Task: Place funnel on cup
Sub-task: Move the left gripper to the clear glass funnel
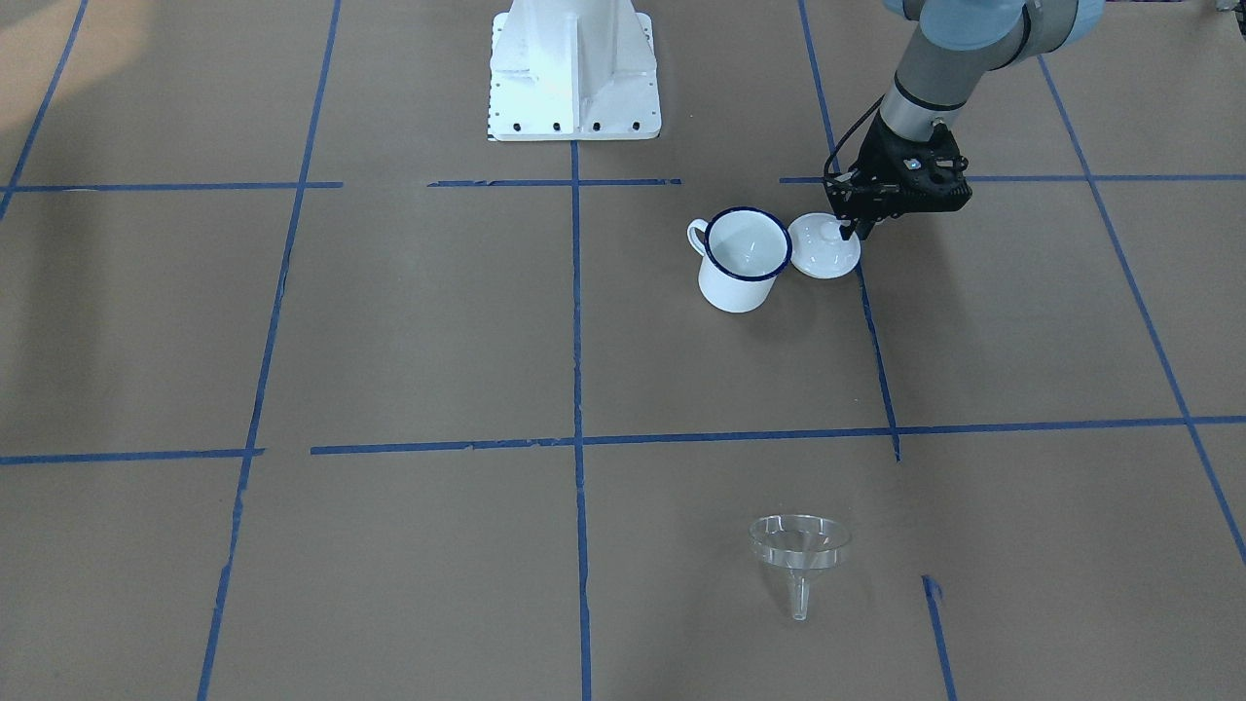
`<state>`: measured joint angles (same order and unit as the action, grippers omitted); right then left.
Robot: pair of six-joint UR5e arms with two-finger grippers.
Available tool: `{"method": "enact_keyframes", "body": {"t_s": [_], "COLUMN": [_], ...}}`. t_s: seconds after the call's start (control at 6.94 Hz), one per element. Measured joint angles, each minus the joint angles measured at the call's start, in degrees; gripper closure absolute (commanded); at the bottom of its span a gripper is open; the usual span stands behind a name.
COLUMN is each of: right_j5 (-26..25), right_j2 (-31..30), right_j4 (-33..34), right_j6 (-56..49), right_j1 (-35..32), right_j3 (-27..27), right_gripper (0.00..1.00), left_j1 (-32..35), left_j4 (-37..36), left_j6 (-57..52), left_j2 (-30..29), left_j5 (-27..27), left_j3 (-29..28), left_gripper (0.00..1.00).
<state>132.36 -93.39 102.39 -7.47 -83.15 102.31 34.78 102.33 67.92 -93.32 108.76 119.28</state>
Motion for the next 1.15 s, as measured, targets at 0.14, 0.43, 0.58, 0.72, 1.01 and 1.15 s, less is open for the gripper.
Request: {"method": "enact_keyframes", "body": {"t_s": [0.14, 0.43, 0.58, 0.72, 1.01, 1.15], "right_j5": [0.0, 0.0, 0.0, 0.0, 0.0, 0.0], "right_j2": [0.01, -0.03, -0.04, -0.04, -0.04, -0.04], "right_j4": [0.0, 0.0, 0.0, 0.0, 0.0, 0.0], "right_j6": [0.0, 0.0, 0.0, 0.0, 0.0, 0.0], "right_j1": [0.0, 0.0, 0.0, 0.0, 0.0, 0.0], "right_j3": [0.02, 0.04, 0.04, 0.05, 0.07, 0.08], "right_gripper": [0.0, 0.0, 0.0, 0.0, 0.0, 0.0], "left_j1": [1.32, 6.17, 7.6, 8.54, 10.07, 10.95], "left_j4": [0.04, 0.19, -0.08, -1.07, -4.87, -4.76], "left_j6": [0.51, 3.73, 4.99, 5.44, 9.19, 16.03], "left_j2": [-0.52, -2.73, -4.73, -7.09, -15.05, -19.24], "left_j5": [0.17, 0.29, 0.29, 0.37, 0.45, 0.33], "left_j3": [-0.08, -0.37, -0.5, -0.72, -4.05, -7.22], "left_gripper": [0.0, 0.0, 0.0, 0.0, 0.0, 0.0]}}
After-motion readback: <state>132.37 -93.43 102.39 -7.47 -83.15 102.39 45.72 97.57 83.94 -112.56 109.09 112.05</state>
